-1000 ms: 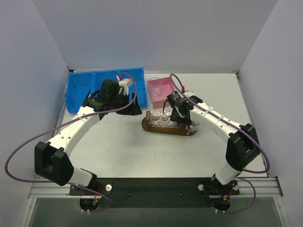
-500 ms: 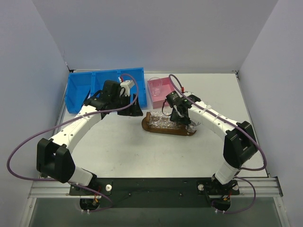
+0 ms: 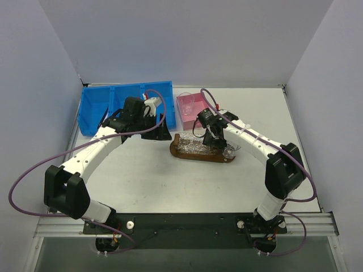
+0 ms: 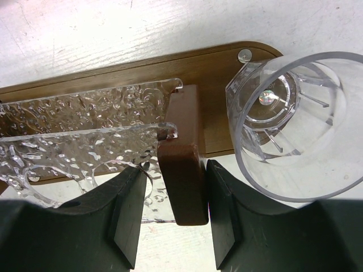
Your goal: Prepare toiletry sets of a toothbrush and toothpaste on the tray
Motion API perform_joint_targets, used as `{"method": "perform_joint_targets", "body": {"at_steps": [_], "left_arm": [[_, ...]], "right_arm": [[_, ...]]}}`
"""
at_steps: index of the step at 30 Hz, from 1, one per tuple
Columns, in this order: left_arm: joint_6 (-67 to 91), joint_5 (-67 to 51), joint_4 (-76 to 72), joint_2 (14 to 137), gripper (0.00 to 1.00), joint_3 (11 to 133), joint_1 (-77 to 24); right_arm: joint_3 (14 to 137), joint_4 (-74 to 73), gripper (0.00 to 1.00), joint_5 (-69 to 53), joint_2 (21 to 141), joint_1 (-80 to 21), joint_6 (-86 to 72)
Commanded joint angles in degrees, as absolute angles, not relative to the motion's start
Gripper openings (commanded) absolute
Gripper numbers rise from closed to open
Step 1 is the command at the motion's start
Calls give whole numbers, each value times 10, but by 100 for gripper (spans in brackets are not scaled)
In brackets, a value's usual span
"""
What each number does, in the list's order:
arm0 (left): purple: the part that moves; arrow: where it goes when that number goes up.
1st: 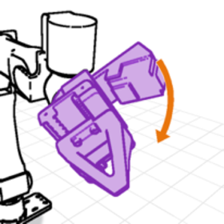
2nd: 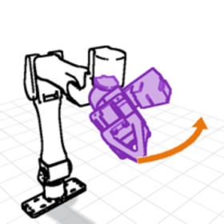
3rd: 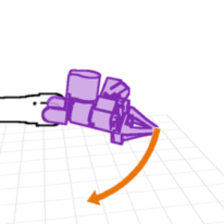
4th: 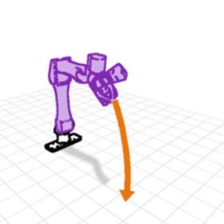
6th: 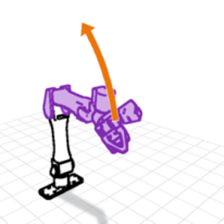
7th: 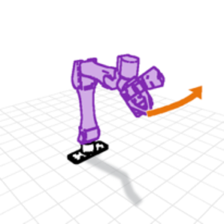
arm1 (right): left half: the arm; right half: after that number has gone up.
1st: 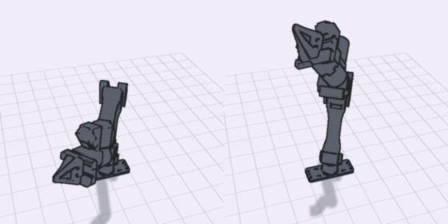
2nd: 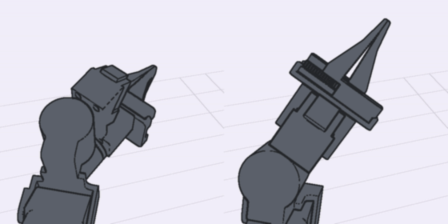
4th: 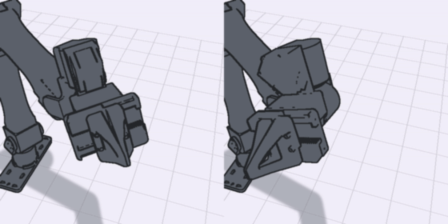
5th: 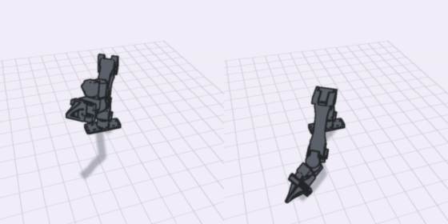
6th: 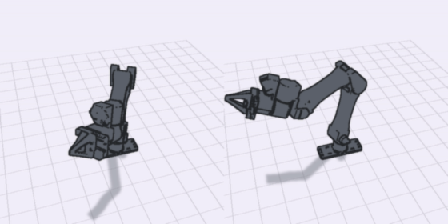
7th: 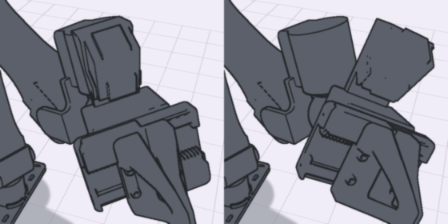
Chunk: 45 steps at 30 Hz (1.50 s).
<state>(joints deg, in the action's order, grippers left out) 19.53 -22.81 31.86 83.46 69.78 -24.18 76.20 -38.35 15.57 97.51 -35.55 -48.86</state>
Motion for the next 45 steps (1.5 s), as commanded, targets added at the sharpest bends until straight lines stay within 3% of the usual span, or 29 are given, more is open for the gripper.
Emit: {"method": "perform_joint_targets", "body": {"at_steps": [1,6,12,28,45], "left_arm": [[196,-243,290,838,78,696,-241],[185,-243,294,845,78,698,-240],[183,-246,294,857,78,703,-241],[206,-212,288,888,73,709,-258],[263,-127,236,963,65,727,-304]], "right_arm": [[789,-413,29,171,980,-352,-488],[793,-414,41,174,981,-352,-485],[793,-413,50,172,978,-353,-480],[806,-374,51,163,904,-395,-426],[733,-370,53,170,740,-338,-364]]}}
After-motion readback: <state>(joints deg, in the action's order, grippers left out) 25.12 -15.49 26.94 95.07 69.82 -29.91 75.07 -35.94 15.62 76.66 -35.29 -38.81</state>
